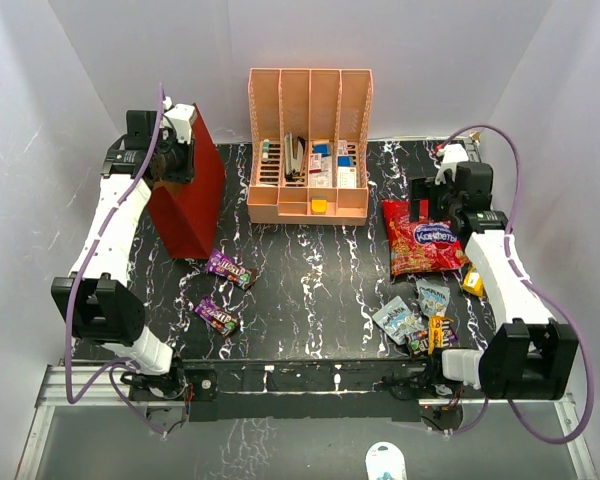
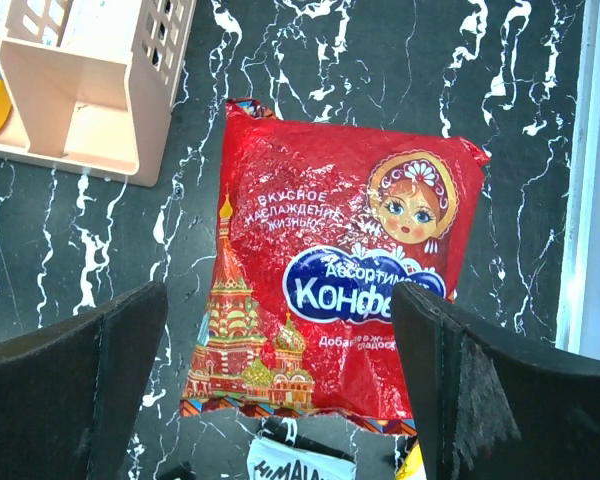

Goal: Place the snacks into the paper bag
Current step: Adjust the paper bag at the center of the board.

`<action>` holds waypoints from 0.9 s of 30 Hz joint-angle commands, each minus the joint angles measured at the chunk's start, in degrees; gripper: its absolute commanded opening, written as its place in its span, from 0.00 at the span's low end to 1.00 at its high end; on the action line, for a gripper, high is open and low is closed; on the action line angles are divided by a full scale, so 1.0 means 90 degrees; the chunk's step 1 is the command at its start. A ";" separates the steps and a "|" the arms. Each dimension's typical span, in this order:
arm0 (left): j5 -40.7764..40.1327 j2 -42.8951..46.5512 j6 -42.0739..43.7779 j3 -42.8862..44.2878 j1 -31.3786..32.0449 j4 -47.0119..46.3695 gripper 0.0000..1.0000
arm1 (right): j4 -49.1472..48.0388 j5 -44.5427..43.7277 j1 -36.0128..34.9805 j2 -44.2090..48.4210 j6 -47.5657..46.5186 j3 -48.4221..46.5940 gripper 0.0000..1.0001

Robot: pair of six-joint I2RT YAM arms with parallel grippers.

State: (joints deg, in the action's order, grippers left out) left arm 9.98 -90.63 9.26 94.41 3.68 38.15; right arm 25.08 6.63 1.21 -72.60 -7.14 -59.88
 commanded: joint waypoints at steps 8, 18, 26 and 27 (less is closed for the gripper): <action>0.0894 0.0414 -0.0720 -0.0341 0.0111 -0.0120 0.00 | -0.0649 0.0130 0.0080 0.0478 -0.0100 0.0559 0.98; 0.1489 0.0362 -0.0799 -0.0248 0.0290 -0.0024 0.00 | -0.0585 -0.0780 0.0109 0.0320 -0.0429 0.0631 0.99; 0.1352 0.0595 -0.0737 -0.0618 0.0368 -0.0219 0.02 | -0.0165 -0.0285 0.0979 0.0063 -0.0681 0.0601 0.98; 0.1352 0.0638 -0.0734 -0.0677 0.0372 -0.0243 0.04 | -0.0103 -0.0240 0.1066 -0.0023 -0.0724 0.0595 0.99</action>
State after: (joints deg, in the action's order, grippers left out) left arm 21.08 -88.79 2.92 90.37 6.66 36.01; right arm 22.98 3.01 7.57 -70.78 -11.66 -54.11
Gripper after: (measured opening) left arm 0.018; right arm 0.984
